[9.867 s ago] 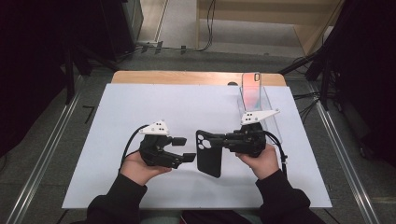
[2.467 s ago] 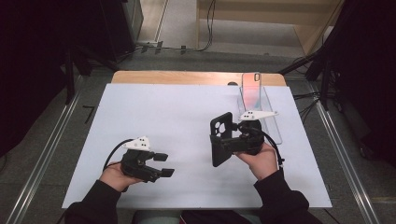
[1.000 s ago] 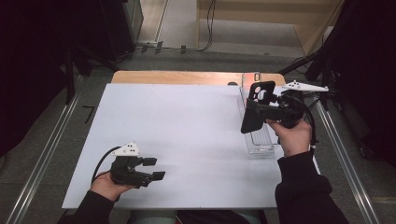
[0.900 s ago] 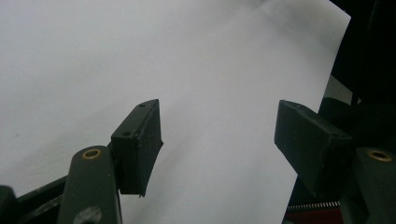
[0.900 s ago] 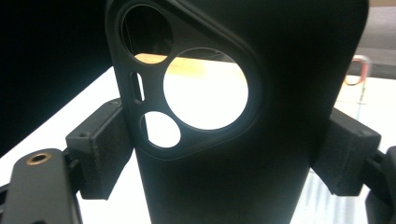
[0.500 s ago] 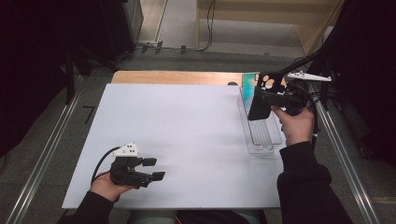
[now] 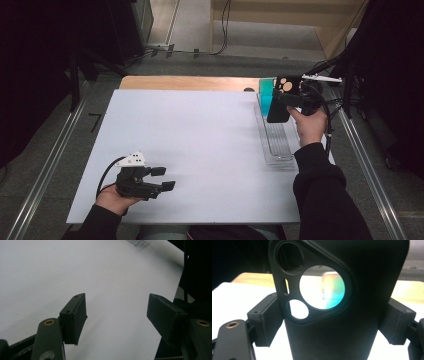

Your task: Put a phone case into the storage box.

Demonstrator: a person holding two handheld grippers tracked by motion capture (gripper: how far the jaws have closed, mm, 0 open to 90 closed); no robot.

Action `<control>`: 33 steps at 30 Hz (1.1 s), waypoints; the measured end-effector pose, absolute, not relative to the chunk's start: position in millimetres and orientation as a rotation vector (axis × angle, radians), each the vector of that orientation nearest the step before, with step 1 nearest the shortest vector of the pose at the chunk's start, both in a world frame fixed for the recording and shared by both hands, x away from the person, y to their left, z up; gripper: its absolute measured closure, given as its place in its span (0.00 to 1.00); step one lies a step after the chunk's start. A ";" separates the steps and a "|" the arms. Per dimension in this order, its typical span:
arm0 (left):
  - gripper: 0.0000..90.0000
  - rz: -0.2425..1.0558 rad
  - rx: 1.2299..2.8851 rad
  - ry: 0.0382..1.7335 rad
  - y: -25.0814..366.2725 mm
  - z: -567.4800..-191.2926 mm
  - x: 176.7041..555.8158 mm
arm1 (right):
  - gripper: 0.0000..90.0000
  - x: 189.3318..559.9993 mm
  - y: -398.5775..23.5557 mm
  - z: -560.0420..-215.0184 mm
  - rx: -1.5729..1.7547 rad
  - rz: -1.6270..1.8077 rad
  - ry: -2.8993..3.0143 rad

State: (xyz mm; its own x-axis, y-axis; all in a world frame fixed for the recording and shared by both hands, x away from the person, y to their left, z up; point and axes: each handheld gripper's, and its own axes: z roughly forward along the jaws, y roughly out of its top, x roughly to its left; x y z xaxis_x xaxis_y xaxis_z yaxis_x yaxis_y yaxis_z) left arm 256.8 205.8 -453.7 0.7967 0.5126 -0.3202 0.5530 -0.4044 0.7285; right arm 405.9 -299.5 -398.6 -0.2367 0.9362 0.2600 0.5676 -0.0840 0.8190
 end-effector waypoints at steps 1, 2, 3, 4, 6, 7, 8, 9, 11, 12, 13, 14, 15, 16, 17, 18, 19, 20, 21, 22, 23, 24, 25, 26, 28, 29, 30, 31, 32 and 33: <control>0.35 -0.054 2.082 0.786 205.4 -454.0 256.7 | 0.16 409.5 -300.3 -402.3 1.636 1.248 1.796; 0.35 -0.058 2.084 0.786 204.8 -454.6 256.6 | 0.16 412.9 -300.9 -406.1 1.638 1.250 1.797; 0.35 -0.058 2.094 0.781 204.5 -455.1 256.9 | 0.16 416.1 -300.8 -409.6 1.649 1.255 1.794; 0.35 -0.063 2.093 0.782 204.0 -455.6 256.9 | 0.16 419.4 -299.9 -412.7 1.652 1.243 1.792; 0.35 -0.056 2.089 0.787 203.6 -455.5 257.0 | 0.16 425.5 -297.0 -418.3 1.643 1.215 1.794; 0.35 -0.052 2.082 0.790 203.5 -455.1 257.0 | 0.16 428.6 -295.7 -420.6 1.650 1.203 1.792; 0.35 -0.053 2.078 0.787 204.1 -454.6 257.3 | 0.16 431.6 -294.8 -422.7 1.656 1.204 1.792; 0.35 -0.050 2.074 0.785 204.5 -454.3 257.4 | 0.16 434.3 -294.2 -424.9 1.667 1.210 1.791; 0.35 -0.048 2.071 0.786 204.3 -454.3 257.6 | 0.15 438.4 -291.5 -427.4 1.669 1.185 1.790; 0.35 -0.047 2.072 0.788 203.9 -454.6 257.6 | 0.15 440.8 -289.8 -428.7 1.657 1.159 1.797; 0.35 -0.045 2.074 0.790 203.2 -454.9 257.5 | 0.15 443.7 -288.2 -430.6 1.650 1.141 1.797; 0.35 -0.049 2.076 0.784 202.8 -455.1 257.6 | 0.15 446.7 -286.9 -432.5 1.650 1.126 1.802; 0.35 -0.046 2.079 0.782 202.4 -455.1 257.5 | 0.15 450.1 -285.6 -434.3 1.654 1.107 1.817; 0.35 -0.046 2.084 0.779 202.3 -454.8 257.3 | 0.15 453.1 -284.3 -435.8 1.660 1.091 1.833; 0.35 -0.048 2.085 0.776 202.2 -454.7 257.2 | 0.15 455.6 -282.8 -437.1 1.654 1.078 1.837; 0.35 -0.049 2.084 0.776 202.0 -454.7 257.1 | 0.15 457.7 -281.6 -438.1 1.643 1.064 1.839; 0.35 -0.047 2.084 0.775 202.0 -454.6 257.0 | 0.15 459.7 -280.1 -439.0 1.642 1.062 1.828; 0.35 -0.049 2.084 0.774 202.1 -454.6 257.2 | 0.15 461.9 -279.5 -439.8 1.638 1.064 1.828; 0.35 -0.049 2.085 0.776 202.1 -454.7 257.2 | 0.15 464.3 -278.9 -440.7 1.640 1.062 1.825; 0.35 -0.049 2.086 0.777 202.1 -454.7 257.3 | 0.15 466.5 -278.0 -441.5 1.643 1.065 1.824; 0.35 -0.050 2.084 0.776 202.1 -454.9 257.4 | 0.15 468.7 -277.2 -442.4 1.646 1.068 1.825; 0.35 -0.050 2.084 0.777 202.0 -455.1 257.4 | 0.15 470.7 -276.3 -443.1 1.645 1.062 1.829; 0.35 -0.049 2.084 0.779 201.7 -455.3 257.2 | 0.15 472.4 -275.0 -444.1 1.645 1.062 1.827; 0.35 -0.050 2.086 0.777 201.5 -455.4 256.9 | 0.15 474.1 -273.8 -445.0 1.647 1.052 1.831; 0.35 -0.053 2.087 0.772 200.7 -455.6 256.2 | 0.15 476.9 -271.8 -446.7 1.654 1.036 1.835; 0.35 -0.051 2.089 0.772 200.4 -455.5 256.0 | 0.15 477.5 -271.0 -447.5 1.657 1.032 1.835; 0.35 -0.053 2.090 0.771 200.4 -455.4 255.9 | 0.14 477.9 -270.5 -448.6 1.656 1.024 1.837; 0.35 -0.053 2.089 0.770 200.3 -455.4 255.9 | 0.14 478.3 -269.6 -450.1 1.650 1.010 1.850; 0.35 -0.054 2.089 0.770 200.3 -455.5 256.0 | 0.14 478.6 -268.5 -451.4 1.640 0.998 1.847; 0.35 -0.055 2.088 0.769 200.3 -455.7 256.0 | 0.14 479.5 -267.9 -452.0 1.647 0.992 1.835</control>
